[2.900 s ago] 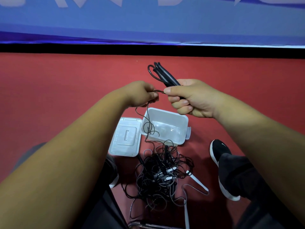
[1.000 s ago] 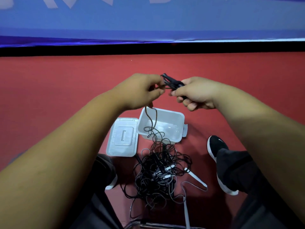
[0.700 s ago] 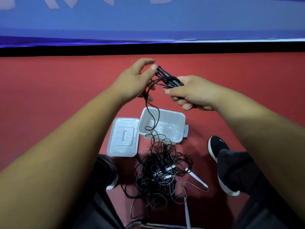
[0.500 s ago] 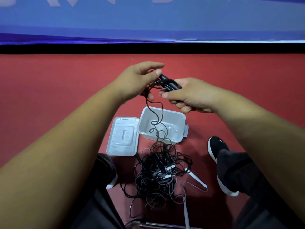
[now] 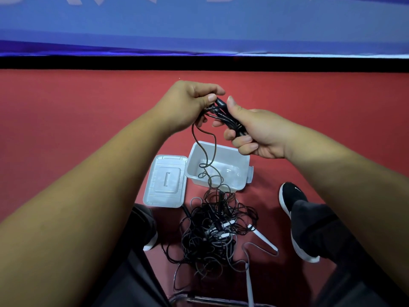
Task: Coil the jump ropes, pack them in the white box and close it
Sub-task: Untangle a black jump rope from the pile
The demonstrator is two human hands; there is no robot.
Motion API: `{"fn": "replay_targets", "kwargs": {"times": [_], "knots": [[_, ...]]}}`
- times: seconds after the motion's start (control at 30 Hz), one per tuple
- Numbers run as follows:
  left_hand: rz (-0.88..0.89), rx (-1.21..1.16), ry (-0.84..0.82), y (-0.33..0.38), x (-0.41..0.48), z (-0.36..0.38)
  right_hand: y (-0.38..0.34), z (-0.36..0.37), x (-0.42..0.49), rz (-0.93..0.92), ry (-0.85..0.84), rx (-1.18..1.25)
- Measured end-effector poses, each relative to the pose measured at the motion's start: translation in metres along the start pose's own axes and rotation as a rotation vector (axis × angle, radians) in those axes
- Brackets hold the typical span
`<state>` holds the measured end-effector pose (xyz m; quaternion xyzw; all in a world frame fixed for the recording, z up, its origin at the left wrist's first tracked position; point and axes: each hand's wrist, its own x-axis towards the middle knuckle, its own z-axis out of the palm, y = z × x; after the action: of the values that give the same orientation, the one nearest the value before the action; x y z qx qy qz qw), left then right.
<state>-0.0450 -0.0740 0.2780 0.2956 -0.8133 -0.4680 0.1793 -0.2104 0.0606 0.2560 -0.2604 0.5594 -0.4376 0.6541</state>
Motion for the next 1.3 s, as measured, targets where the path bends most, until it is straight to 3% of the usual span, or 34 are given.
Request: {"fn": "replay_targets", "kwargs": {"times": [0.43, 0.53, 0.6, 0.7, 0.77, 0.93, 1.13, 1.3], "knots": [[-0.008, 0.071, 0.038, 0.001, -0.001, 0.0, 0.0, -0.003, 0.003, 0.06, -0.131, 0.127], [0.004, 0.159, 0.101, 0.003, 0.0, 0.002, -0.005, -0.003, 0.004, 0.038, -0.103, 0.154], [-0.081, 0.135, 0.113, 0.003, 0.002, 0.004, -0.008, -0.003, 0.006, 0.005, -0.056, 0.169], [-0.282, -0.093, -0.013, 0.004, 0.001, 0.006, -0.01, -0.005, 0.009, -0.017, 0.039, 0.188], [-0.345, -0.11, -0.112, 0.006, -0.001, 0.005, -0.007, -0.005, 0.011, -0.016, 0.09, 0.199], [-0.293, -0.115, -0.311, 0.008, -0.008, 0.001, -0.006, -0.002, 0.012, -0.023, 0.147, 0.233], [-0.18, -0.076, -0.323, 0.003, -0.012, -0.003, -0.009, 0.003, 0.011, -0.092, 0.21, 0.125], [-0.188, -0.044, -0.273, 0.003, -0.015, 0.001, -0.009, 0.006, 0.007, -0.158, 0.209, -0.051]]}}
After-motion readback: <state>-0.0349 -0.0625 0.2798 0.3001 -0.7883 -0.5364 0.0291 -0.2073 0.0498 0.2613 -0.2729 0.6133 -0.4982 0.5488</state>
